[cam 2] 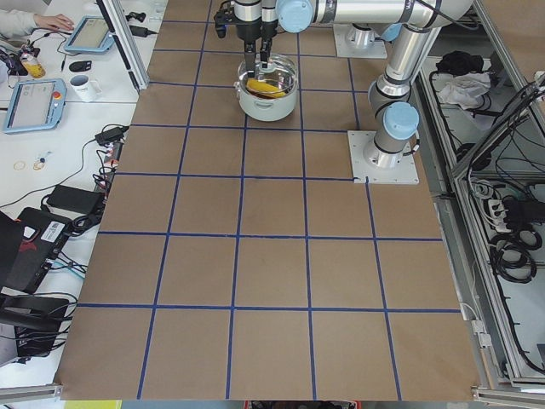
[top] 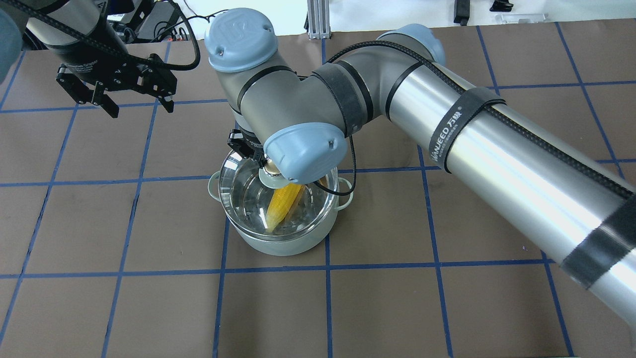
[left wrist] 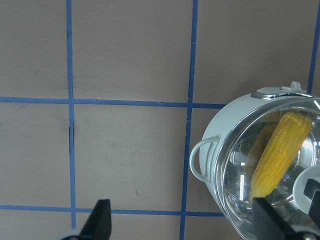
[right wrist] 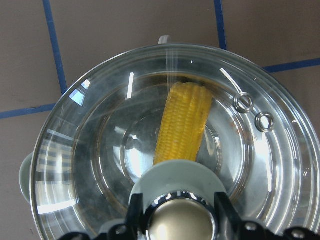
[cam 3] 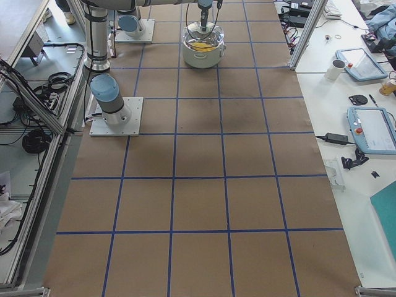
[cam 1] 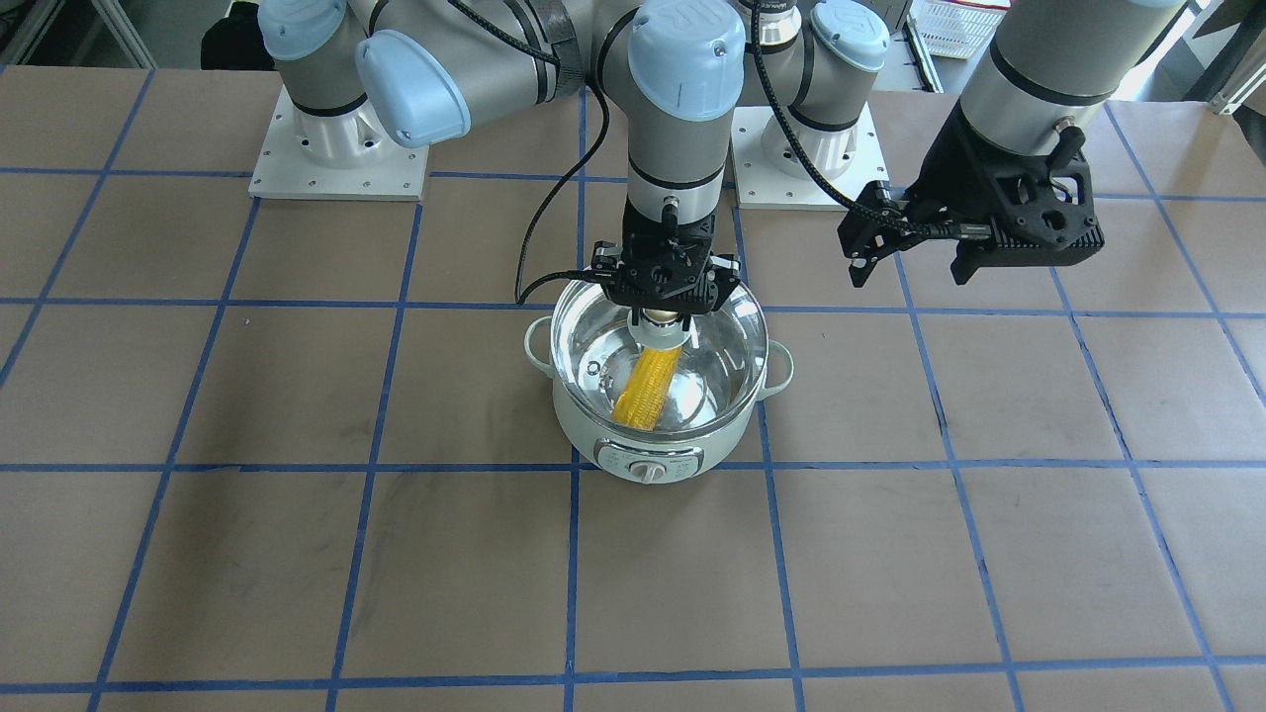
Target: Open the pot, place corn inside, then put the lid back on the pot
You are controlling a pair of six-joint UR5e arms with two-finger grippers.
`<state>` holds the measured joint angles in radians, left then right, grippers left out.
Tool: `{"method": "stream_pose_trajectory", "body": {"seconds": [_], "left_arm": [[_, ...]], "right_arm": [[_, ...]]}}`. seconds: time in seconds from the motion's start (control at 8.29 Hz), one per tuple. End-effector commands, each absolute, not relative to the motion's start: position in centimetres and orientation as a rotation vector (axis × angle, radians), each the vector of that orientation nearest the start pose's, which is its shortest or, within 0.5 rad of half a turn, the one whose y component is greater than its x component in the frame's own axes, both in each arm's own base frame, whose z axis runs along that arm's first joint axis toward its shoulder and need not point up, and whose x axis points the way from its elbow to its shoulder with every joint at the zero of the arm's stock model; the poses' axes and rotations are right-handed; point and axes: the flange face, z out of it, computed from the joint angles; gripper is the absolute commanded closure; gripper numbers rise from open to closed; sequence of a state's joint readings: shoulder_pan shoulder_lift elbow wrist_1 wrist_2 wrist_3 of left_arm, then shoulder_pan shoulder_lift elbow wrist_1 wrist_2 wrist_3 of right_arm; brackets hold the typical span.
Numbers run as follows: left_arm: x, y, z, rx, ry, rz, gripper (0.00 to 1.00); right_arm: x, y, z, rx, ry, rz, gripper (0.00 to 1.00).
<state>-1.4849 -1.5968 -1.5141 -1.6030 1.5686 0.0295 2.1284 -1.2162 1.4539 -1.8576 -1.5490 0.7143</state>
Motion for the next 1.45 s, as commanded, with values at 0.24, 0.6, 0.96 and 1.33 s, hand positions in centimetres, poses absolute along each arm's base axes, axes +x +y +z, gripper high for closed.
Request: {"method": "stream_pose_trajectory", "body": {"seconds": [0.24,0.6,0.96,1.33], "left_arm": [[-9.0,-51.3,49.9,-0.089,3.145,0.004,0.0],[-9.0,-51.3,49.8,-0.089,3.148,0.009,0.0],[-9.0,-51.2,49.9,-0.089,3.148,0.004,0.0],[-9.0,-51.2,49.9,-0.089,3.144,0.007,0.0]], "right_arm": [[45.2,-46.7,36.5,0.237,3.094,-0.024,0.9],[45.6,-46.5,36.3,0.23,3.097,-0.024,0.9],[45.7,-46.7,35.9,0.23,3.095,-0.031,0.9],[45.7,-46.8,35.9,0.23,3.096,-0.032,0.91]]}}
